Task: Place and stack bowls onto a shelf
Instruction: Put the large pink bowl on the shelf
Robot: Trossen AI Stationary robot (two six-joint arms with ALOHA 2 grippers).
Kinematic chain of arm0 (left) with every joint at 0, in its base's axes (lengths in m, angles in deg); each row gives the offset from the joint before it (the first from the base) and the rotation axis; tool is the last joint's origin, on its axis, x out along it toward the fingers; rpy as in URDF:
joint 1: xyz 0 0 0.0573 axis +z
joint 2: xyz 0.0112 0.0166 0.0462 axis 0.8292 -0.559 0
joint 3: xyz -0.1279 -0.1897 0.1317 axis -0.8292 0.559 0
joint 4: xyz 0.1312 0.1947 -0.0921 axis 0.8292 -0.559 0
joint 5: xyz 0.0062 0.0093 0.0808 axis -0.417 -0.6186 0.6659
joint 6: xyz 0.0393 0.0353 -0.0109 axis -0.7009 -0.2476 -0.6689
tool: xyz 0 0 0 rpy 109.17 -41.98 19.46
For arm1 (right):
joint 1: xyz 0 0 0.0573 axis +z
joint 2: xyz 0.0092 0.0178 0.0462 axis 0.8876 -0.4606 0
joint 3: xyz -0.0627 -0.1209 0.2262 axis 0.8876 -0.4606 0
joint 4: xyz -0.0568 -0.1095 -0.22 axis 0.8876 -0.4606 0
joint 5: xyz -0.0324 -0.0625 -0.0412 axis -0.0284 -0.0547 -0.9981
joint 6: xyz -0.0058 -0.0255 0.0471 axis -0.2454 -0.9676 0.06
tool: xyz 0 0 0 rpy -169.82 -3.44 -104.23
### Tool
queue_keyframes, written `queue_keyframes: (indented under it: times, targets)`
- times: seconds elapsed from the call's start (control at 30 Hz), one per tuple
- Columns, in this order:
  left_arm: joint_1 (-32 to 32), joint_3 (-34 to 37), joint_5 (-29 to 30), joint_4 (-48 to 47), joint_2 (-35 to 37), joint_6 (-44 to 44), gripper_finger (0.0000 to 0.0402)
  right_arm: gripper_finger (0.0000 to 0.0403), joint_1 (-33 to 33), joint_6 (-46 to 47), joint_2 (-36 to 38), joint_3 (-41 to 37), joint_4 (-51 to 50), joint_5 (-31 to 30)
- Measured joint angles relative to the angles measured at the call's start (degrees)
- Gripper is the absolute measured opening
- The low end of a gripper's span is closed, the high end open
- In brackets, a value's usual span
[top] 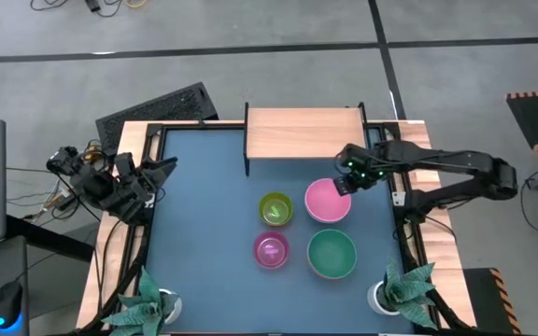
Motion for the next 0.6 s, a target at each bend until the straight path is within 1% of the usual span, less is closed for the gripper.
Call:
queue_keyframes:
  times: [0.23, 0.4, 0.6]
  targets:
    - [0.00, -0.02, 0.55, -1.67, 0.00, 0.65, 0.0209, 0.0182, 1.24, -0.09, -4.06, -0.15, 0.29, -1.72]
    - [0.00, -0.02, 0.67, -1.69, 0.00, 0.74, 0.0209, 0.0182, 2.56, -0.09, -6.21, -2.25, 0.80, -1.70]
    - [0.00, -0.02, 1.04, -1.73, 0.00, 0.74, 0.0209, 0.0178, 4.14, -0.02, -6.90, -3.76, 2.50, -2.14]
